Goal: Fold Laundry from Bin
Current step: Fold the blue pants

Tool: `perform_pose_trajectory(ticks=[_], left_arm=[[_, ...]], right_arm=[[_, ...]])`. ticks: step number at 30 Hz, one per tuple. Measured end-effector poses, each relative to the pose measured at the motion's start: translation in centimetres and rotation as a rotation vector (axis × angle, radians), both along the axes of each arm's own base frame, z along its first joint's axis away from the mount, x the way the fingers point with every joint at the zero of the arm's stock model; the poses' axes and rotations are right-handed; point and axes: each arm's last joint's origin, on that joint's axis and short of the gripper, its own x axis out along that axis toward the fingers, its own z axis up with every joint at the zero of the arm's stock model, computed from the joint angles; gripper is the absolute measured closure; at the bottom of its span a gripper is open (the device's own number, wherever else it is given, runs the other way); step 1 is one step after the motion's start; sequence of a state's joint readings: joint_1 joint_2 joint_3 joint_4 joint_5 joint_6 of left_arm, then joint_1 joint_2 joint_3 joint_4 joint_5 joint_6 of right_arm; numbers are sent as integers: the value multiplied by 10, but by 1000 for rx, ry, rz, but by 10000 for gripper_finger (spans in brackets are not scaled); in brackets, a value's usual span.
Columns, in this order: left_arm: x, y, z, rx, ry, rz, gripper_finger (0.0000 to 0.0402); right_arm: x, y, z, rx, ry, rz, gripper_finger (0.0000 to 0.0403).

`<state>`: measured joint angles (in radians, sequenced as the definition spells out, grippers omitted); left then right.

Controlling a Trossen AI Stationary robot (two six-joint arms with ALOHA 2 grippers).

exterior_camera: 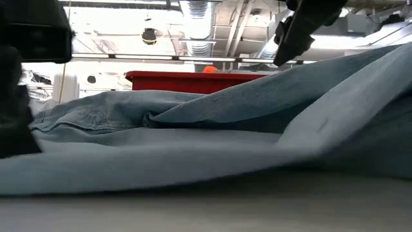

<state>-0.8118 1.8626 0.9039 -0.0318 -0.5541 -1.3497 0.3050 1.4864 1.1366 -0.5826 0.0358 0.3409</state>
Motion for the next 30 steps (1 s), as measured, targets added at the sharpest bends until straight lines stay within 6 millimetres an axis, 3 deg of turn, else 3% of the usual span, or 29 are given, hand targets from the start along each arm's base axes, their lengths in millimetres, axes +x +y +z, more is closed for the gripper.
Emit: perform_pose_trajectory(ticks=[9,13,21,30], left_arm=[[-36,-31,-2,-109,41,-46,401],[-47,-39,-2,-134,41,-48,401],[-54,-44,-2,-153,58,-72,401],[-54,-44,-2,-149,56,-74,401]], right_arm=[[9,-8,-4,-36,-37,-136,163],[19,-13,-22,-18,28,-221,163],[41,-19,-82,-92,213,-241,163],[41,-31,-96,-246,276,-270,163]])
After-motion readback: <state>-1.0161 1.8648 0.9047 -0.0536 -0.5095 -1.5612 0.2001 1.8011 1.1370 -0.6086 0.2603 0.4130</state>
